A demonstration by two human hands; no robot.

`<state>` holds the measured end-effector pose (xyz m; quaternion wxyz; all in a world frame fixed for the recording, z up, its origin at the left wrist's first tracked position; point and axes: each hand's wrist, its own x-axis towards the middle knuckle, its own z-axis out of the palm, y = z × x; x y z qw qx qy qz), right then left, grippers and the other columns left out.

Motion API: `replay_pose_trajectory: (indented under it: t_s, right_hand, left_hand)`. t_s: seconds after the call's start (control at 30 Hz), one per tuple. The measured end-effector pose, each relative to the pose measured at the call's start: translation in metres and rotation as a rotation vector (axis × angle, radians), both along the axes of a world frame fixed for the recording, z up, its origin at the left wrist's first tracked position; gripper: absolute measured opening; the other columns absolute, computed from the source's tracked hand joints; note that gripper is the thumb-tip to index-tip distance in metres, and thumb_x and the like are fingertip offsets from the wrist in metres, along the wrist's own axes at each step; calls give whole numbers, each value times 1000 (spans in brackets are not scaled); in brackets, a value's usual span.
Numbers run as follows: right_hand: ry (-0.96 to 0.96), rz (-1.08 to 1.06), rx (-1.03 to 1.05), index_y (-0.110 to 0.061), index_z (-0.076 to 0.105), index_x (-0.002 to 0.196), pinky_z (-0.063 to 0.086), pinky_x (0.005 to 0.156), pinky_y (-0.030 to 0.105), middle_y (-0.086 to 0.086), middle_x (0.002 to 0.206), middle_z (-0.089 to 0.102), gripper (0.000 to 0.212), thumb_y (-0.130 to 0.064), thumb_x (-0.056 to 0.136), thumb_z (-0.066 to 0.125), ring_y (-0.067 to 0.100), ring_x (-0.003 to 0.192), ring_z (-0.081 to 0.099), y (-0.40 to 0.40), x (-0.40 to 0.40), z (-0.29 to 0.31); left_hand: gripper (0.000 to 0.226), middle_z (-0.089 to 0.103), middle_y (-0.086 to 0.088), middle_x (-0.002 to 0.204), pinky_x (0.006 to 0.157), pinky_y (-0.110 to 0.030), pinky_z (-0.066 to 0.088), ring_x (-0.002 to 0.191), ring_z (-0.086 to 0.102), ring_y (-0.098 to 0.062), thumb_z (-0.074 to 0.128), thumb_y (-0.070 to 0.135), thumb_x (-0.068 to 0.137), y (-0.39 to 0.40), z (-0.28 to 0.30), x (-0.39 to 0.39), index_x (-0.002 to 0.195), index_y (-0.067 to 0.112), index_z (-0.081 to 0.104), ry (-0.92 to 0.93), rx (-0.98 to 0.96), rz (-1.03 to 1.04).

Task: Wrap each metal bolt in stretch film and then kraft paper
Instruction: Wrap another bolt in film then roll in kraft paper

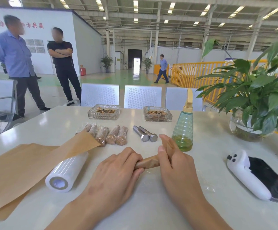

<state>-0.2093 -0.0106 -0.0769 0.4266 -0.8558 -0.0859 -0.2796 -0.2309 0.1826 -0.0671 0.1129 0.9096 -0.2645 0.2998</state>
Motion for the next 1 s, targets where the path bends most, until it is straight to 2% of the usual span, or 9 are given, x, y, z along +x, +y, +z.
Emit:
replay_pose_trajectory:
  t_s: [0.1, 0.23, 0.33, 0.43, 0.53, 0.6, 0.7, 0.87, 1.0]
  right_hand:
    - [-14, 5, -51, -47, 49, 138, 49, 80, 35, -17, 81, 65, 40, -49, 103, 29, 5, 88, 60, 1, -4, 2]
    - [4, -8, -200, -43, 48, 143, 48, 88, 39, -17, 110, 67, 43, -47, 104, 28, 13, 105, 60, 4, -4, 1]
    - [63, 46, -230, -51, 35, 147, 43, 90, 31, -27, 121, 57, 54, -67, 96, 26, -1, 113, 52, 5, -5, -1]
    - [146, 224, 35, -54, 44, 145, 42, 88, 16, -31, 121, 60, 67, -80, 86, 30, -7, 100, 59, 7, -4, -1]
    - [297, 364, 460, -52, 67, 124, 49, 55, 29, -18, 113, 73, 52, -73, 94, 30, 15, 62, 64, 6, -3, 8]
    - [340, 405, 618, -41, 74, 117, 47, 43, 31, -7, 112, 77, 46, -56, 107, 32, 22, 55, 61, 3, -4, 15]
    - [365, 461, 681, -36, 79, 111, 49, 46, 30, -3, 113, 77, 38, -35, 108, 41, 21, 58, 62, -1, -6, 18]
    - [340, 547, 771, -36, 64, 130, 52, 55, 33, 0, 119, 76, 31, -28, 109, 43, 26, 58, 61, -6, -6, 17]
    - [329, 545, 859, -28, 59, 124, 55, 56, 37, 7, 120, 76, 24, -24, 108, 42, 30, 54, 61, -6, -5, 19]
  left_hand:
    - [27, 56, 12, 99, 57, -32, 46, 64, 55, -17, 37, 45, 101, -1, -1, -1, 108, 30, 59, -18, 9, 15]
    - [27, 56, 11, 100, 59, -32, 46, 66, 54, -17, 37, 44, 102, 0, -2, 0, 108, 29, 58, -7, 25, 16]
    - [27, 55, 11, 99, 61, -33, 46, 66, 53, -17, 37, 43, 102, 2, -3, 1, 107, 28, 58, -1, 14, 18]
    - [27, 54, 11, 100, 63, -34, 46, 67, 51, -18, 37, 44, 102, 3, -3, 1, 108, 28, 58, 7, 8, 24]
    - [28, 56, 11, 100, 62, -34, 46, 67, 52, -19, 36, 44, 102, 1, -1, -1, 108, 28, 58, 3, 2, 25]
    - [27, 56, 11, 98, 60, -33, 45, 66, 53, -18, 36, 44, 101, 0, 0, -2, 107, 29, 58, -4, 2, 25]
    - [27, 56, 11, 98, 60, -33, 46, 66, 52, -18, 37, 44, 102, -2, 0, -3, 106, 28, 59, -3, 0, 18]
    - [28, 56, 11, 101, 63, -35, 47, 67, 50, -18, 37, 44, 103, 0, 1, -4, 109, 28, 58, 9, -33, 2]
    - [27, 54, 11, 103, 65, -39, 49, 70, 52, -19, 36, 44, 103, 0, 1, -2, 111, 27, 56, 25, -84, -26]
